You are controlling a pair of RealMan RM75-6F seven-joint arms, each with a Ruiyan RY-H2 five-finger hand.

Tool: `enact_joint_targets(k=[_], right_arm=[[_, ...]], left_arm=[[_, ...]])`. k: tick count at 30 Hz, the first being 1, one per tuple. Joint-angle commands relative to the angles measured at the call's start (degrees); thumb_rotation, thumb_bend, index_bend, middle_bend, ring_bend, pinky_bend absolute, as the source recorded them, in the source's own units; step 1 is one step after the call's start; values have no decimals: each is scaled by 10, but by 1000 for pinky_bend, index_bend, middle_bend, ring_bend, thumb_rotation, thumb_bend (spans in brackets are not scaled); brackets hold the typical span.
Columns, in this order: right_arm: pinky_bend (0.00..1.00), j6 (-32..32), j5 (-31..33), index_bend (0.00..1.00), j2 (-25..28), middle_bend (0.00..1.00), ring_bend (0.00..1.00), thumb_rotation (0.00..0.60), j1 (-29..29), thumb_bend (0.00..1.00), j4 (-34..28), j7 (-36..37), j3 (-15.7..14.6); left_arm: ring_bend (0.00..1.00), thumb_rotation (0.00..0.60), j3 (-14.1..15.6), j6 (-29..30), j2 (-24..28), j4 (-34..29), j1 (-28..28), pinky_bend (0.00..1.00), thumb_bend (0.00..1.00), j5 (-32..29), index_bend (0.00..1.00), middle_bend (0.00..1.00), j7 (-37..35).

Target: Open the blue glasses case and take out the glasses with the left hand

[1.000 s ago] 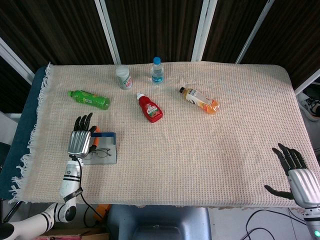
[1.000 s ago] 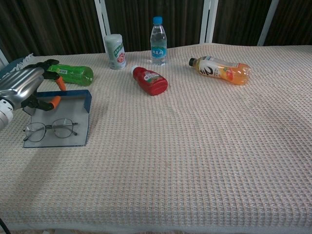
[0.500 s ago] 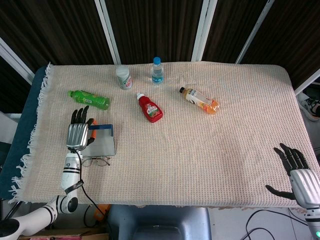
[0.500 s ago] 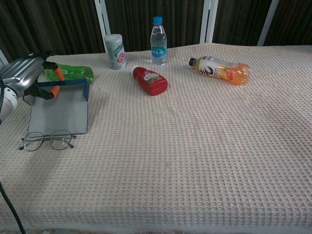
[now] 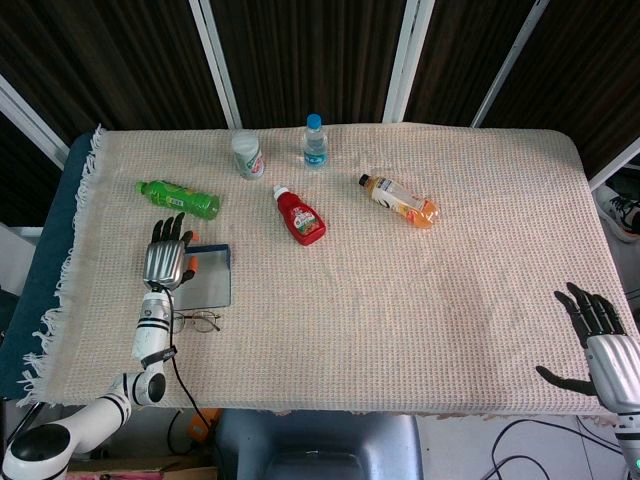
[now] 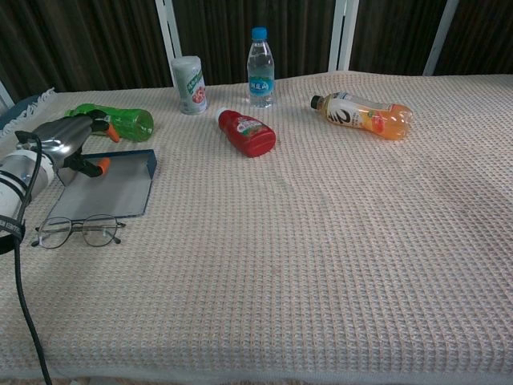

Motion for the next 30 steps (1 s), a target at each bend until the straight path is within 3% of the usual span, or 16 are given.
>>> enact_joint_targets(k=[1, 4, 9, 12, 15, 18, 22, 25, 30], right_arm=[[0, -4, -4, 0, -2, 0, 0, 600, 2, 178, -1, -5, -2], [0, -5, -8, 0, -5, 0, 0, 600, 3, 178, -1, -14, -5], [0, -8, -11, 0, -12, 0, 0, 600, 3, 178, -4, -29, -7], [0, -12, -9, 0, -15, 0, 0, 600, 4, 178, -6, -39, -8], [0, -19, -9, 0, -18, 0, 0, 600, 7, 178, -9, -49, -10], [0, -24, -7, 0, -23, 0, 0, 600, 9, 177, -11, -63, -10], [0, -36, -8, 0, -33, 0, 0, 600, 13, 177, -14, -87, -13], [0, -43, -9, 0, -42, 0, 0, 600, 16, 177, -15, -108, -16], [0, -45, -8, 0, -47, 0, 0, 600, 16, 178, -17, -120, -17]], left_arm=[[0, 600, 1, -10, 19, -34, 8, 0, 427, -14, 16, 0, 19], [0, 600, 5, 14, 63, -114, 30, 0, 393, -9, 0, 0, 30], [0, 600, 34, 75, 191, -328, 94, 0, 384, 19, 0, 0, 50], [0, 600, 76, 105, 302, -486, 152, 0, 388, 45, 0, 0, 47], [0, 600, 141, 129, 407, -590, 214, 0, 393, 97, 0, 0, 13], [0, 600, 192, 213, 432, -581, 275, 0, 394, 190, 0, 0, -53], [0, 600, 228, 329, 394, -499, 338, 0, 392, 280, 0, 0, -132], [0, 600, 247, 348, 398, -476, 349, 0, 392, 317, 0, 0, -114], [0, 600, 240, 364, 395, -470, 358, 0, 392, 317, 0, 0, -128]])
